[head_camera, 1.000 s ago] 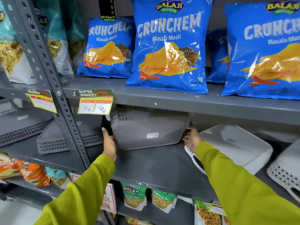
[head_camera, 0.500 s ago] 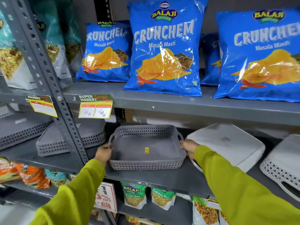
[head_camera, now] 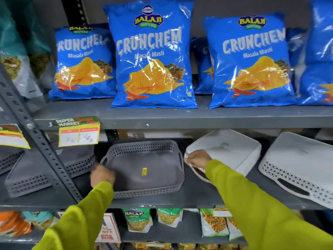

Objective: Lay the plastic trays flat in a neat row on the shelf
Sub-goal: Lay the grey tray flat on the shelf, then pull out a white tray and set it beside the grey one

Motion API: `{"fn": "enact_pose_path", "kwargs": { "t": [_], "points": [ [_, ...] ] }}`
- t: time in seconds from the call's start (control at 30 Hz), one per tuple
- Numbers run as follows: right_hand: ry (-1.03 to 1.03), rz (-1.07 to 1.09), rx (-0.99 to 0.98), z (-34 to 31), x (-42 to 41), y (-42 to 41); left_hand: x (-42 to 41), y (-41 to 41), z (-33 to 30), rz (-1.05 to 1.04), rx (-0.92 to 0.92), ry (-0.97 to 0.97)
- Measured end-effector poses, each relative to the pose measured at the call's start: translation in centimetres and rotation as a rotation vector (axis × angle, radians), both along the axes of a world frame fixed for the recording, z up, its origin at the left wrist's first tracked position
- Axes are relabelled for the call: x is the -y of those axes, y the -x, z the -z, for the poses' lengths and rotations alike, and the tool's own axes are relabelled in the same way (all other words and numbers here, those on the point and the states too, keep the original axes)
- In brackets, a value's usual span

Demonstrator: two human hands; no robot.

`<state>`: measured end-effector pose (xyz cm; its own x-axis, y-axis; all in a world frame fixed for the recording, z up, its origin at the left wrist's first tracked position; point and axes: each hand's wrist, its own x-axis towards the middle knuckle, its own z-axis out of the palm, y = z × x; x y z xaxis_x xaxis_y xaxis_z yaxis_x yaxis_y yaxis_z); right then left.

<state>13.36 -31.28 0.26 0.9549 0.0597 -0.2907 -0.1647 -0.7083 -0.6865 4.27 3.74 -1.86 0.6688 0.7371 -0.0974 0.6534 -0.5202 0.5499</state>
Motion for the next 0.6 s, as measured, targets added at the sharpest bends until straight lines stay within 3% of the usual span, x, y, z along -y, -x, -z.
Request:
{"fn": "enact_pose_path", "kwargs": {
  "t": [0.17, 0.4, 0.5, 0.6],
  "points": [
    [-0.042, 0.150, 0.101, -4.4, 6.9, -0.5, 7.6, -2.4, -4.0, 0.177, 0.207, -0.122],
    [0.053, 0.275, 0.155, -5.1, 17.3, -2.6, 23.3, -5.4, -6.1, 0.599, 0.413, 0.081],
    [0.118, 0.286, 0.204, -4.6, 20.6, -3.7, 28.0, -6.3, -5.9, 0.608, 0.352, 0.021],
    [0.191, 0.218, 0.236, -3.8, 23.7, -5.4, 30.7, -7.0, -4.8, 0.530, 0.164, 0.003]
  ]
}}
